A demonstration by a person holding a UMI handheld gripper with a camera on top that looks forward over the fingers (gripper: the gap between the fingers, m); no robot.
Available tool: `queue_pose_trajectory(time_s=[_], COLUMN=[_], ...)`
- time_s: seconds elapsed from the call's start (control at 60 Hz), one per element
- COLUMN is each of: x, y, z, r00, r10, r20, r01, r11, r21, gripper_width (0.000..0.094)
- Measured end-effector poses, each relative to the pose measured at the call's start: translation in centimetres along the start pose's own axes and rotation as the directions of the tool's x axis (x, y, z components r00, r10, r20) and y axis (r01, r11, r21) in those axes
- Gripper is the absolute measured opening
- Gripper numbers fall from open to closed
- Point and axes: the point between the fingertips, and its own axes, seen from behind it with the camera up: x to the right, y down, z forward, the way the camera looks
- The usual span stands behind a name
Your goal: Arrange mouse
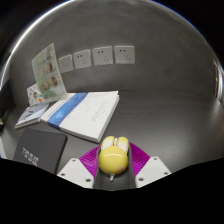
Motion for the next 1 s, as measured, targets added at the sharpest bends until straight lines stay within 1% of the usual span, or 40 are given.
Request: queue_pose_trajectory(time_s=[0.017,0.083,0.133,0.183,0.233,0.3,0.35,0.417,0.45,0.5,0.55,0.6,0.65,0.75,0.8,0.867,0.9,0.933,0.95,0.967,0.983,1.0], x=[0.1,0.4,-0.4,-2.1,-4.7,-9.2,-13.6,-20.2,-23.1,-26.6,-29.1,-31.0,-31.8,-31.6,-31.7,-31.9,-31.9,-31.9,-31.9,-31.9,-31.8,-31.8], y=[0.0,-1.0,-2.9,-5.6,-8.4,-10.0,-10.0,-8.7,-7.6,-5.5,-2.9,-0.4,1.7,4.2,4.0,4.2,4.2,4.3,4.3,4.4,4.6,4.7], z=[-0.1,-1.5,-3.3,-5.7,-8.3,-10.2,-10.7,-11.1,-10.8,-9.2,-7.5,-5.7,-4.1,-2.3,-2.1,-2.0,-1.9,-1.9,-1.9,-1.9,-2.0,-2.1], r00=[1.000,0.999,0.998,0.997,0.995,0.993,0.995,0.996,0.996,0.994,0.993,0.995,0.998,0.999,0.999,0.998,0.998,0.997,0.997,0.997,0.997,0.997], r10=[-0.001,0.006,0.013,0.001,-0.033,-0.053,-0.057,-0.076,-0.086,-0.099,-0.117,-0.098,-0.063,-0.053,-0.052,-0.056,-0.062,-0.071,-0.075,-0.078,-0.078,-0.074], r20=[-0.008,-0.053,-0.067,-0.077,-0.091,-0.101,-0.083,-0.042,-0.030,-0.035,-0.024,0.008,0.021,-0.011,-0.007,0.005,0.010,0.013,0.015,0.015,0.014,0.014], r01=[0.001,-0.004,-0.007,0.011,0.051,0.078,0.078,0.084,0.091,0.105,0.119,0.096,0.061,0.053,0.052,0.056,0.062,0.071,0.075,0.078,0.078,0.075], r11=[1.000,0.999,0.997,0.988,0.976,0.962,0.959,0.958,0.959,0.964,0.975,0.986,0.995,0.998,0.998,0.998,0.998,0.997,0.997,0.997,0.997,0.997], r21=[-0.002,0.035,0.081,0.151,0.211,0.260,0.273,0.274,0.269,0.243,0.188,0.135,0.081,0.023,0.038,0.015,0.011,0.004,0.002,-0.005,-0.017,-0.020], gripper_width=[0.0408,0.0408,0.0408,0.0408,0.0407,0.0405,0.0404,0.0402,0.0402,0.0401,0.0403,0.0402,0.0404,0.0410,0.0403,0.0409,0.0455,0.0563,0.0595,0.0621,0.0607,0.0617])
